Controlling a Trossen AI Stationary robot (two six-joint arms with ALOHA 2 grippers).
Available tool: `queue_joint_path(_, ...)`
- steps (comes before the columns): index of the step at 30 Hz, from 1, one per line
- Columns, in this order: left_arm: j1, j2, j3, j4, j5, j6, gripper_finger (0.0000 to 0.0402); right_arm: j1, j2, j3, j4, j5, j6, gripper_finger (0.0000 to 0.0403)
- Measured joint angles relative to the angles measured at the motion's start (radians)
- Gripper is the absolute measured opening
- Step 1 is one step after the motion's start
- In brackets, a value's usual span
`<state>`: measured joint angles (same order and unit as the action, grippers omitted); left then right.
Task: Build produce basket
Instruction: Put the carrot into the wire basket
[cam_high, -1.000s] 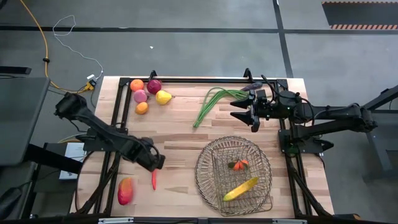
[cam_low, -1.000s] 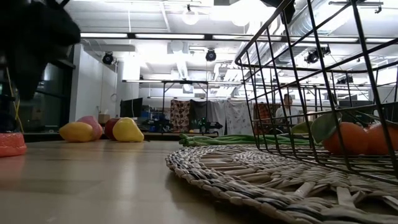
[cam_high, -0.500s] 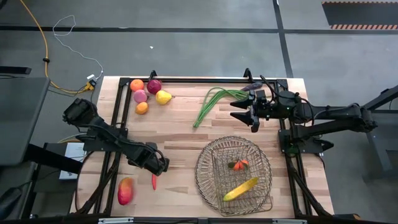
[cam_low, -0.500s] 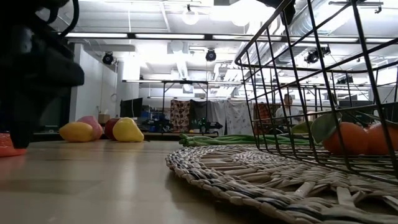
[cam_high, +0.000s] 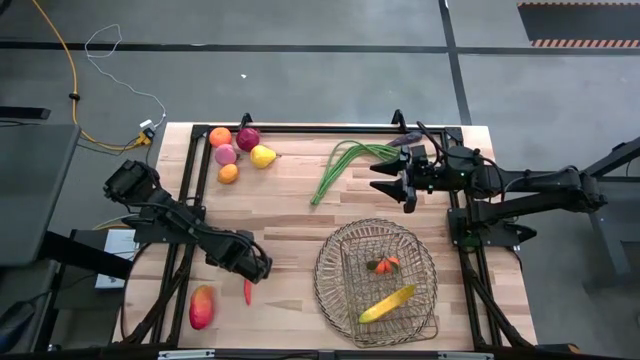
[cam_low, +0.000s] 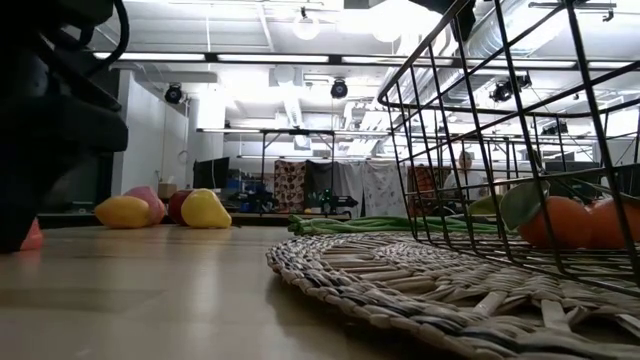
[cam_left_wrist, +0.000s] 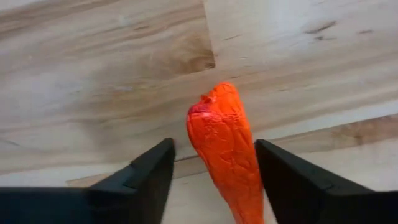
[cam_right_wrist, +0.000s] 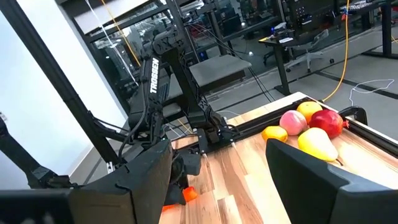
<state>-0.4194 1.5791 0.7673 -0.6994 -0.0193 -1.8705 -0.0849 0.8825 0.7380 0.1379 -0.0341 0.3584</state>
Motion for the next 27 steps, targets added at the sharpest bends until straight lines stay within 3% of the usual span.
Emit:
queue_joint_path(6,0.008,-0.019,-0.001,0.008,-0.004,0.106,0.0097,0.000,0.000,0.000,0.000,0.000,0.000,0.0252)
queue_joint_path(10,0.033,-0.091,-0.001,-0.002,-0.024,0.188,0.0059,0.000,0.000,0.000,0.000,0.000,0.004,0.0252)
queue_joint_path(16,0.113,-0.304,0.008,-0.010,-0.115,0.387,0.0084,0.000,0.000,0.000,0.002,0.001,0.038,0.0252)
queue_joint_path(23,0.287,-0.583,0.085,0.097,-0.338,0.856,0.0103,0.000,0.003,0.000,0.001,0.062,0.088,0.0252)
queue_joint_path(27,0.424,-0.671,0.113,0.287,-0.373,1.160,0.0091,0.000,0.016,0.000,0.001,0.092,0.070,0.0252)
